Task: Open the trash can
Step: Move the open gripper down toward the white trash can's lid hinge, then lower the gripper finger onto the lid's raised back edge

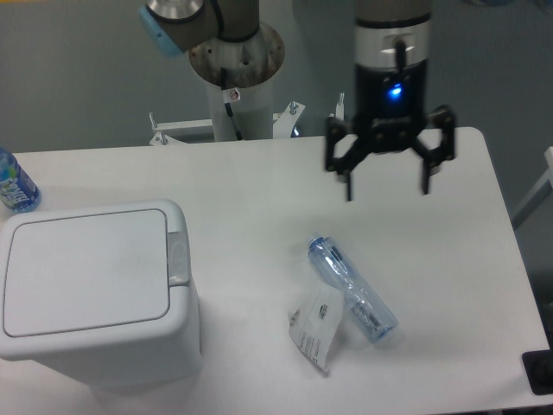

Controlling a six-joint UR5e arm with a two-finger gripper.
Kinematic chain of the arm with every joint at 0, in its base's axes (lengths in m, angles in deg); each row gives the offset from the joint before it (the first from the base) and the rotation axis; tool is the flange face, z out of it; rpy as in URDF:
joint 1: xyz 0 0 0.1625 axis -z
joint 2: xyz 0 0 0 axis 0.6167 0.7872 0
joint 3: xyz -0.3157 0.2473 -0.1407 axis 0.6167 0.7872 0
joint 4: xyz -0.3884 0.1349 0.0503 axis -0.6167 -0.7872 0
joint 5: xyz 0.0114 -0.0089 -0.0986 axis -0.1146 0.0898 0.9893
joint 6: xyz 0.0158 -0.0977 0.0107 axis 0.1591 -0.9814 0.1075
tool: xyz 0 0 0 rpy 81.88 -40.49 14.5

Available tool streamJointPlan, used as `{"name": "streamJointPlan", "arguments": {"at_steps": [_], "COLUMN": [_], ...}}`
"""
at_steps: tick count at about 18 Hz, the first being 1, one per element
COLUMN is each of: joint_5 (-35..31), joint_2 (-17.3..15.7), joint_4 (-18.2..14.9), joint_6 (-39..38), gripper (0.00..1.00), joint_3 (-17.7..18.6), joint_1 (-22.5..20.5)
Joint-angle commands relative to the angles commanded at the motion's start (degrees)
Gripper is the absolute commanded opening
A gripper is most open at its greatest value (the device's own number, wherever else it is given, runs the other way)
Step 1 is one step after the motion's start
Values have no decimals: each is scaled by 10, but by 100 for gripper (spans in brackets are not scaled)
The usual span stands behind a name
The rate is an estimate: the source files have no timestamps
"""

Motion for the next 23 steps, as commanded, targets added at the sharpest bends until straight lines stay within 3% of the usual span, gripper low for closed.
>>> {"name": "streamJointPlan", "arguments": {"at_steps": [8, 23], "joint_5": [0, -2], "joint_2": [27, 45], "joint_4": [0, 14], "joint_6": [-45, -57], "gripper": [100, 100], "joint_3": [-2, 5], "joint_1": [68, 98]}}
